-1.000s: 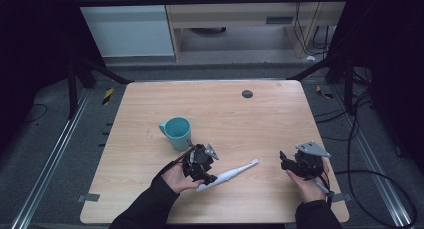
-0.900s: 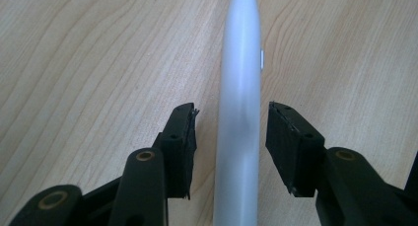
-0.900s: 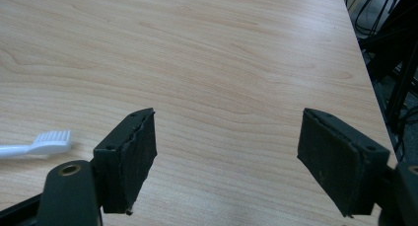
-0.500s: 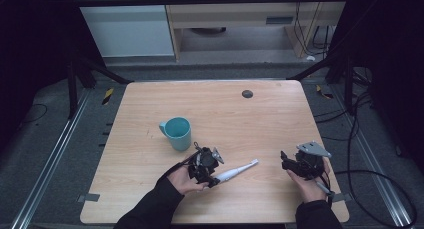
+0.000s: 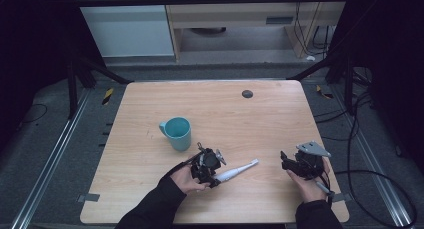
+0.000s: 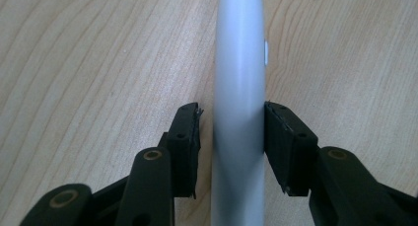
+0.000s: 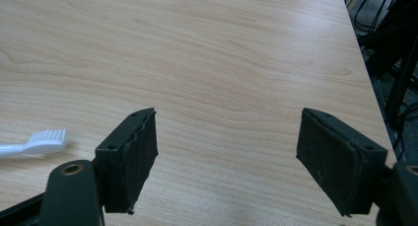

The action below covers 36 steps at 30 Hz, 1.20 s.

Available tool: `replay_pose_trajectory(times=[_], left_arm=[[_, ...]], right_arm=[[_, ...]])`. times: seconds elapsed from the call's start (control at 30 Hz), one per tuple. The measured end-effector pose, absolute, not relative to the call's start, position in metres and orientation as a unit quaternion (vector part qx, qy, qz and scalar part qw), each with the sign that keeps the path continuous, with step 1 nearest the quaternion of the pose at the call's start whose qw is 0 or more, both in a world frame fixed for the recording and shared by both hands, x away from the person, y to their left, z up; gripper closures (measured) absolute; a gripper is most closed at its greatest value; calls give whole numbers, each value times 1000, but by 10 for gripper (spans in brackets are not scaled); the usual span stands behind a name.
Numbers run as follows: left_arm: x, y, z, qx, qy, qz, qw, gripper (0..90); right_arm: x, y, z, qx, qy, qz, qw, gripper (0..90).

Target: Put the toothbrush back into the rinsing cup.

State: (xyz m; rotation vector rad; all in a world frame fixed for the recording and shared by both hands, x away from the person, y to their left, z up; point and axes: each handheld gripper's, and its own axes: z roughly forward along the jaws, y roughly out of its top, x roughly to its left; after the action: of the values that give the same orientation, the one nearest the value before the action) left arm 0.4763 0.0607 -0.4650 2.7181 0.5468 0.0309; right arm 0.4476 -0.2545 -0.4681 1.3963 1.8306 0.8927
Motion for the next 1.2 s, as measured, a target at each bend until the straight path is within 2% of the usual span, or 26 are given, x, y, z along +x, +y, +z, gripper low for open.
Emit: replay_pose_trajectory(times=[0.4, 0.7, 1.2], left_arm=[[478, 59, -468, 966, 192, 8, 175, 650], [477, 67, -468, 965, 182, 5, 190, 657], [470, 124, -452, 958, 206, 29, 198, 658]], right_arm=[[448, -255, -468, 532, 701, 342, 330, 238], [448, -255, -468, 532, 700, 342, 331, 240], [448, -256, -469, 532, 700, 341, 332, 241]])
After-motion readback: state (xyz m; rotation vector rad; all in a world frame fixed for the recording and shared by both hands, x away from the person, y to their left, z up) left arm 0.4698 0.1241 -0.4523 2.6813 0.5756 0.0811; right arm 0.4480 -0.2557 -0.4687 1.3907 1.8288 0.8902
